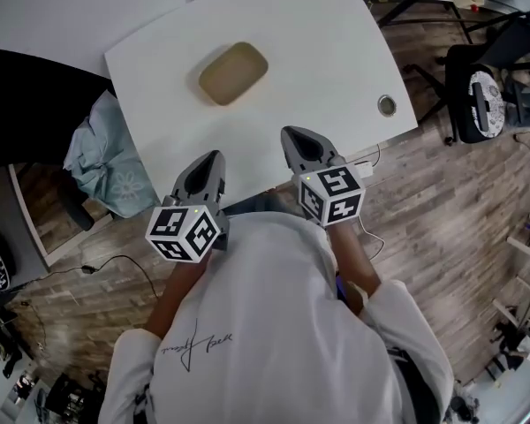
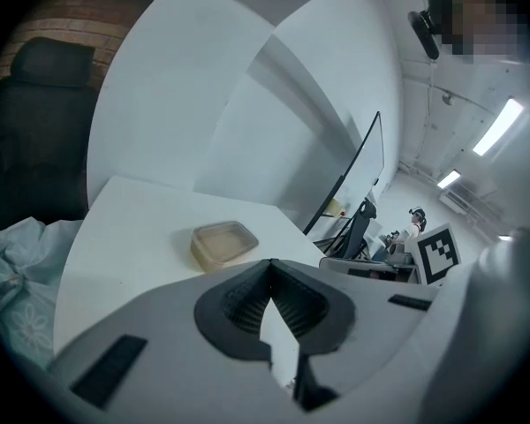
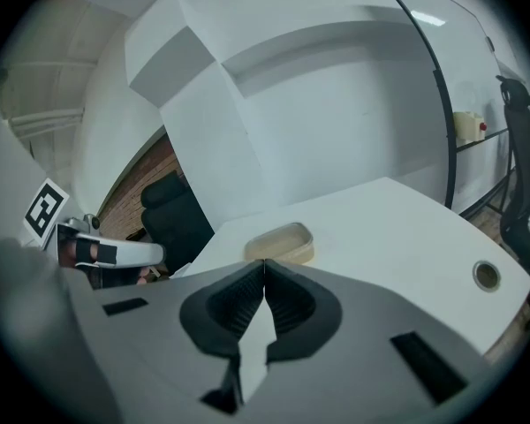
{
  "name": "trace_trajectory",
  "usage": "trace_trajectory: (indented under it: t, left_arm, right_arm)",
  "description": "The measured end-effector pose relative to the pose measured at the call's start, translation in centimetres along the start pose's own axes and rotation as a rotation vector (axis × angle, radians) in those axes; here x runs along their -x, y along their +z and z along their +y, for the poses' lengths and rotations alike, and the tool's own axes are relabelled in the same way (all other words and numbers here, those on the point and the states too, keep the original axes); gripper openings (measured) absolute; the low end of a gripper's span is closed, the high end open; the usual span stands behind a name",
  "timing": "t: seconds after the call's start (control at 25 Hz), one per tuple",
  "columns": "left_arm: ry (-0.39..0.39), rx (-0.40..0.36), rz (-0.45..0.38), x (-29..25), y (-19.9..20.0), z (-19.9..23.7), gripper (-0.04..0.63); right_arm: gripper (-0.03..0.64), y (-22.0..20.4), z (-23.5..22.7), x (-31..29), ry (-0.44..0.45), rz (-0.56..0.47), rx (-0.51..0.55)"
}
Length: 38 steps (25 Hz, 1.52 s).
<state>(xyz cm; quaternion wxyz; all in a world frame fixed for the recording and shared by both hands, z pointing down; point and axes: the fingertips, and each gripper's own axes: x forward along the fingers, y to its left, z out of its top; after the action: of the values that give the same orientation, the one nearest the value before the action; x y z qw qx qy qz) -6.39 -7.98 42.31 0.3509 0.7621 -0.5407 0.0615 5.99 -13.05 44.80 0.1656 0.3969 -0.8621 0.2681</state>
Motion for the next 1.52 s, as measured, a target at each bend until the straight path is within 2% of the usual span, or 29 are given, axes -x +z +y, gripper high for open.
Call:
trace_trajectory:
  t: [0.44, 1.0, 1.2, 1.4, 1.52]
  left_arm:
    - [-0.004, 0.013, 0.075, -1.6, -0.8, 1.5, 0.008]
    - [0.008, 0.027, 0.106, -2.8, -0.2, 2.9, 0.008]
    - [0.003, 0.042, 0.118, -3.4, -0.3, 2.9, 0.008]
    - [0.005, 0.049, 0.134, -3.7, -0.1, 3.4, 0.008]
    - [0.001, 0.059, 0.137, -4.0, 0.2, 3.4, 0.008]
  right_arm:
    - [0.011, -0.4, -2.4, -3.6, -0.023, 0.038, -0.052]
    - [0.012, 0.3, -5.0, -7.2, -0.011, 0.043, -0.127]
    - [0.012, -0.1, -6.4, -8.3, -0.006, 0.053, -0.206]
    - [0.016, -1.2, -7.0, -10.0, 0.040, 0.058, -0.341]
    - [0.087, -1.5, -7.7, -10.7, 0.048, 0.063, -0.364]
